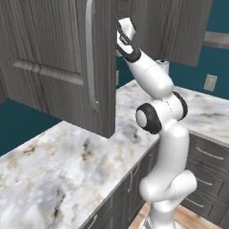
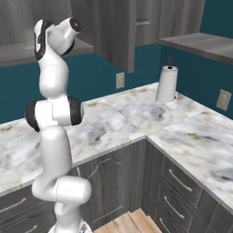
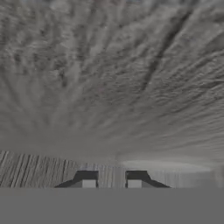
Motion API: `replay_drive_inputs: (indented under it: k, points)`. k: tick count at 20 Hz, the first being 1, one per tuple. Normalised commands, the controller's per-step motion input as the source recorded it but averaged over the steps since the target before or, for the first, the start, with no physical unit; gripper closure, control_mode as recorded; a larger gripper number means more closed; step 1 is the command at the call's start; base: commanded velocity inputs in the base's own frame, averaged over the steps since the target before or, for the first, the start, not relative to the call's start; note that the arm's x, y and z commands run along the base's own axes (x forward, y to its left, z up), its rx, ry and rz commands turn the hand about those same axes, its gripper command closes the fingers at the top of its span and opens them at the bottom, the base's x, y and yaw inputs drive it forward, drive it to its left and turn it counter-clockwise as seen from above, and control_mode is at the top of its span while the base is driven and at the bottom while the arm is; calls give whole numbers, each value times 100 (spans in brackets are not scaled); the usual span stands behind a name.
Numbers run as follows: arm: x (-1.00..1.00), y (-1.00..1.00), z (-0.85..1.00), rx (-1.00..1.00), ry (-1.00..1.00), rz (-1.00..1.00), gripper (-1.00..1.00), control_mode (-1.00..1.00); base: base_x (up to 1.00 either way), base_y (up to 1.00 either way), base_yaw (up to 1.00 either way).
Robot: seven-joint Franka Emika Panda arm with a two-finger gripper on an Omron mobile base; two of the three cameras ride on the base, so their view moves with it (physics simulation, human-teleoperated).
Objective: Move the glass cup from next to the sink to the open cabinet. Then, move the bowl with the lime to the fridge to clear the area for faucet cleaning.
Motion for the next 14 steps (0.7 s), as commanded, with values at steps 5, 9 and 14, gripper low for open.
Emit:
replay_drive_inputs:
  k: [5,9,14]
  points:
    - [-100,-100,-28,15,-28,-1,-100,-100,0,0,0]
    - [-100,-99,-100,0,-9,0,-100,-100,0,0,0]
    - [-100,-67,-100,-18,0,0,-100,-100,0,0,0]
